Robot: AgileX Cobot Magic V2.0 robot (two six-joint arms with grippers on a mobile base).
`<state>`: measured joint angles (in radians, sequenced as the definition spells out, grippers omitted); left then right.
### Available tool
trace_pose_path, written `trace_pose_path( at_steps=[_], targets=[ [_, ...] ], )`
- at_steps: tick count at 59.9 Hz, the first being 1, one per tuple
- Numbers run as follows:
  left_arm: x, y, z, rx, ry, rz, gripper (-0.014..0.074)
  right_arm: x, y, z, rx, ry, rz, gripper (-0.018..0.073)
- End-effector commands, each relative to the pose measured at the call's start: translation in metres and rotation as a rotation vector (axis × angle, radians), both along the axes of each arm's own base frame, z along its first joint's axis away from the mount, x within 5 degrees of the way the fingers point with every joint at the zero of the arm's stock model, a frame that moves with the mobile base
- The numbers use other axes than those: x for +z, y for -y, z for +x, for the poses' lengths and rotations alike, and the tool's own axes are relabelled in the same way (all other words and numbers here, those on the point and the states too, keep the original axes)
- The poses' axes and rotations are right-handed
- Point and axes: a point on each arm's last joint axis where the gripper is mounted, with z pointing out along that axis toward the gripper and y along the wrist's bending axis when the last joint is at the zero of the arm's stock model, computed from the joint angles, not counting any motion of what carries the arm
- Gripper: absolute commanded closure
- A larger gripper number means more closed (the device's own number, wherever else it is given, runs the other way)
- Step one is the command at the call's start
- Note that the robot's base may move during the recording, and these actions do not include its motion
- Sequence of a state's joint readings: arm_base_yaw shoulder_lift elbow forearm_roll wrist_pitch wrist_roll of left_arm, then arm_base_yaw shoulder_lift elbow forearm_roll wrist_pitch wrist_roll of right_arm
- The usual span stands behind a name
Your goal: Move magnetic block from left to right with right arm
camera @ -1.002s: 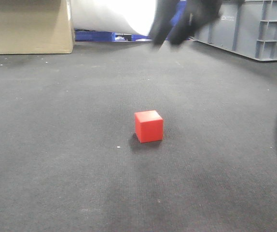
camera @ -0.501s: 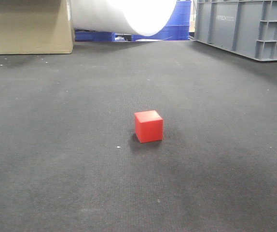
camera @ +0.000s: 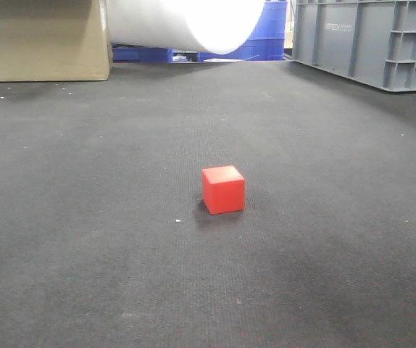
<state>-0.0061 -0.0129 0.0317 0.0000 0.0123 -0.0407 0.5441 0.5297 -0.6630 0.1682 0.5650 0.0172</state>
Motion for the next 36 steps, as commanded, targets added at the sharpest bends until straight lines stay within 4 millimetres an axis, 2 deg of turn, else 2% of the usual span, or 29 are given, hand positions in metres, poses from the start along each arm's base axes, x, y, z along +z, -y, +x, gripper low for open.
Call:
trace_pose_path(
  at_steps=[1, 13, 23, 36],
  targets=[
    [0.006, 0.000, -0.002, -0.008, 0.099, -0.008, 0.0713, 0.016, 0.001, 0.001, -0.017, 0.088, 0.065, 0.0501],
    [0.006, 0.000, -0.002, -0.008, 0.099, -0.008, 0.0713, 0.016, 0.001, 0.001, -0.021, 0.097, 0.055, 0.0501],
    [0.006, 0.000, -0.002, -0.008, 0.099, -0.008, 0.0713, 0.006, 0.017, -0.005, -0.115, 0.160, 0.020, 0.0501],
    [0.006, 0.000, -0.002, -0.008, 0.099, -0.008, 0.0713, -0.043, 0.041, -0.019, -0.351, 0.270, 0.036, 0.0501]
  ],
)
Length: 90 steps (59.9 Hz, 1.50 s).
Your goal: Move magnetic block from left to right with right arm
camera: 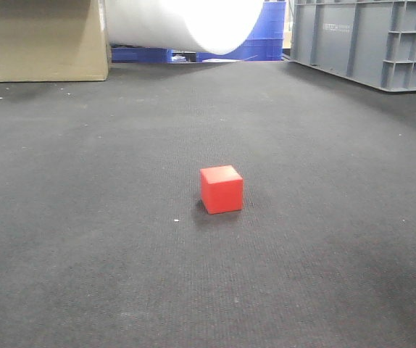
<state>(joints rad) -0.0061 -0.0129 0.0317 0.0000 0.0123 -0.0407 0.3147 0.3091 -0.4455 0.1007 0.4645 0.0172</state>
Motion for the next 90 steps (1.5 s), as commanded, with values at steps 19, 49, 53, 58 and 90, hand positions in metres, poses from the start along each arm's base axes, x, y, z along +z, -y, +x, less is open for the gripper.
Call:
trace_pose_path(
  at_steps=[19, 49, 53, 58, 90],
  targets=[
    [0.006, 0.000, -0.002, -0.008, 0.099, -0.008, 0.0713, -0.060, 0.023, -0.008, -0.312, 0.332, 0.056, 0.0501],
    [0.006, 0.000, -0.002, -0.008, 0.099, -0.008, 0.0713, -0.090, 0.028, -0.012, -0.395, 0.380, 0.046, 0.0501],
    [0.006, 0.000, -0.001, -0.008, 0.097, -0.008, 0.0713, -0.091, 0.028, -0.011, -0.396, 0.366, 0.043, 0.0501],
    [0.006, 0.000, -0.001, -0.008, 0.097, -0.008, 0.0713, -0.092, 0.028, -0.011, -0.395, 0.359, 0.042, 0.0501],
    [0.006, 0.000, -0.001, -0.008, 0.097, -0.008, 0.0713, -0.093, 0.028, -0.011, -0.394, 0.348, 0.040, 0.0501]
  ],
)
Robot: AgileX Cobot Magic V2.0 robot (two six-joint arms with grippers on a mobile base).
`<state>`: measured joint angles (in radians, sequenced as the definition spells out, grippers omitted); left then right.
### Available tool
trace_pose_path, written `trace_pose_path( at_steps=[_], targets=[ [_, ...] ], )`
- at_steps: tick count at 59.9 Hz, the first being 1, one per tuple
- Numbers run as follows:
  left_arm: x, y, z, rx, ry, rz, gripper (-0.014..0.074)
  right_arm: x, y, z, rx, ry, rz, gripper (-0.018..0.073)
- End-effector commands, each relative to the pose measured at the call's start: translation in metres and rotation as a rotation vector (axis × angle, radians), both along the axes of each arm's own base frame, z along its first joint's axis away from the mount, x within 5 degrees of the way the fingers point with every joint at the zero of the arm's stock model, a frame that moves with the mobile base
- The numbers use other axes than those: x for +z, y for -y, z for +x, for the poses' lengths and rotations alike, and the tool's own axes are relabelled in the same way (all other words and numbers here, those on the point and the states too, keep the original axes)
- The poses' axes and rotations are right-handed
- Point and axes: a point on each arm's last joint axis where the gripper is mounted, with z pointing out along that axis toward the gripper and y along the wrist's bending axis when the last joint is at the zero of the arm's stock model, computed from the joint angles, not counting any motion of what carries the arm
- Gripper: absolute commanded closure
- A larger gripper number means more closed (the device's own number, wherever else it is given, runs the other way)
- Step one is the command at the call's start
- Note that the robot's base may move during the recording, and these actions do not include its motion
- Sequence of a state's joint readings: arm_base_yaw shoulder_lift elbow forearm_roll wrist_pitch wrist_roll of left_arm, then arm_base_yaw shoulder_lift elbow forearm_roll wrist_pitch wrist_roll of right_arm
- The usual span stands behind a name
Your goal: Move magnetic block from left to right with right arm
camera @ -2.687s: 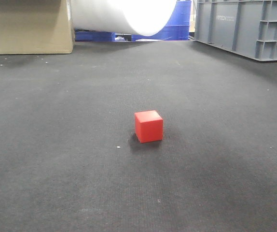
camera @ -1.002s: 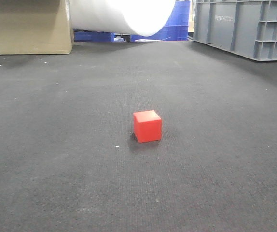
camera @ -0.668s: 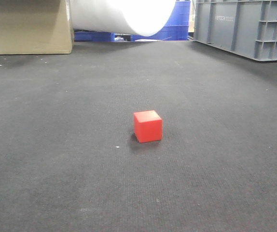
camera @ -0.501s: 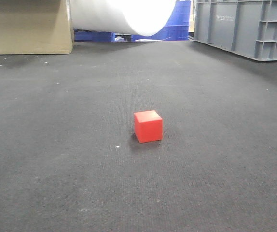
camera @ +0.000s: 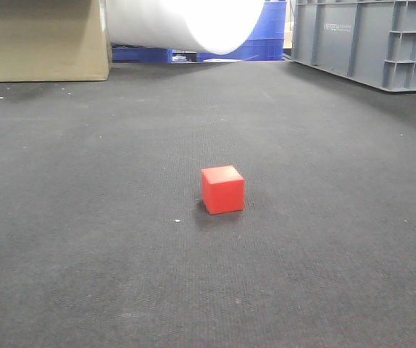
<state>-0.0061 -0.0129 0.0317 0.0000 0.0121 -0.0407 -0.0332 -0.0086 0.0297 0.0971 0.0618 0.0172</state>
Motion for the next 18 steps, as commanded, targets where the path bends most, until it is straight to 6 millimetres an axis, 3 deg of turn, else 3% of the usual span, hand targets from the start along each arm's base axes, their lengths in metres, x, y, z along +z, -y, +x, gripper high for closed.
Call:
trace_pose_path(
  at_steps=[1, 18],
  targets=[
    [0.0060, 0.0004, -0.0015, -0.008, 0.097, -0.008, 0.0713, 0.0099, 0.0008, -0.0022, -0.012, 0.104, -0.015, 0.0501],
    [0.0060, 0.0004, -0.0015, -0.008, 0.097, -0.008, 0.0713, 0.0099, 0.0008, -0.0022, -0.012, 0.104, -0.015, 0.0501]
  ],
)
